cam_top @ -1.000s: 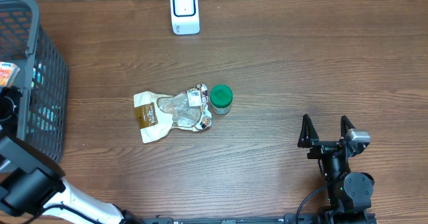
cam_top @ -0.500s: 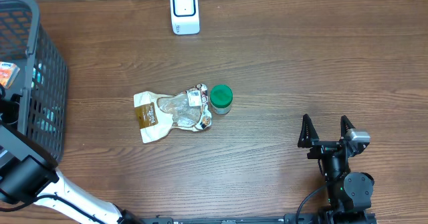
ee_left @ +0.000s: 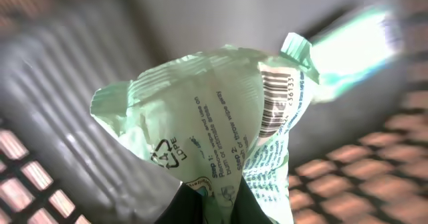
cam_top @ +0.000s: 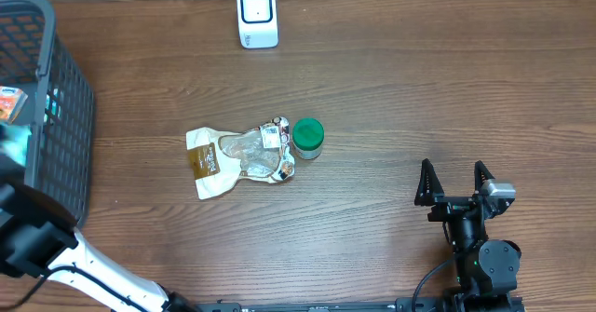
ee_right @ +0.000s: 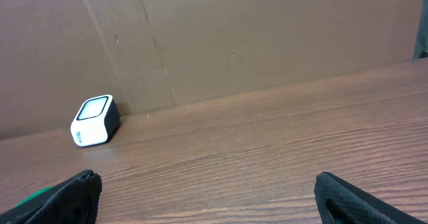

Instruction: Scan the item barcode

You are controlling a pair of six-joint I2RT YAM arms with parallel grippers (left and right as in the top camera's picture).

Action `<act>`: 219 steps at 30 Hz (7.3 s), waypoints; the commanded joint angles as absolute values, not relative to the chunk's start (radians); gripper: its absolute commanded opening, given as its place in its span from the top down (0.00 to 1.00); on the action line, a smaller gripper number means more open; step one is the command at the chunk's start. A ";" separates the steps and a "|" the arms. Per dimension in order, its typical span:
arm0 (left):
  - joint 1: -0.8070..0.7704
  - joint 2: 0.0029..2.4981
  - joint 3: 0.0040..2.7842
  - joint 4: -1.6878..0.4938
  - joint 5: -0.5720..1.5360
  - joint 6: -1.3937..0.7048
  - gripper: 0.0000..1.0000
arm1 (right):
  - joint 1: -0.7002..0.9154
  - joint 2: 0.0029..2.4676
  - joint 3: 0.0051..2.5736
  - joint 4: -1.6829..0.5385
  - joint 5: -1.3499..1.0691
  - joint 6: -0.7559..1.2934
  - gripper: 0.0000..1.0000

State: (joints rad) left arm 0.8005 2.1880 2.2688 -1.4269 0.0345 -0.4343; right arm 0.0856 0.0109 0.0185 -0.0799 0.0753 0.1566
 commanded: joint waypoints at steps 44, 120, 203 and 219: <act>-0.292 1.739 1.370 -0.881 0.237 -0.263 0.96 | 0.082 0.003 0.008 -0.076 0.077 0.155 0.00; 0.690 2.195 2.147 -0.859 0.230 0.057 0.20 | 0.082 0.003 0.008 -0.076 0.077 0.155 0.00; 0.169 1.724 1.464 -0.834 0.123 -0.255 0.96 | 0.082 0.003 0.008 -0.076 0.077 0.155 0.00; 0.170 1.728 1.290 -0.852 0.001 -0.157 0.64 | 0.082 0.003 0.008 -0.076 0.077 0.155 0.00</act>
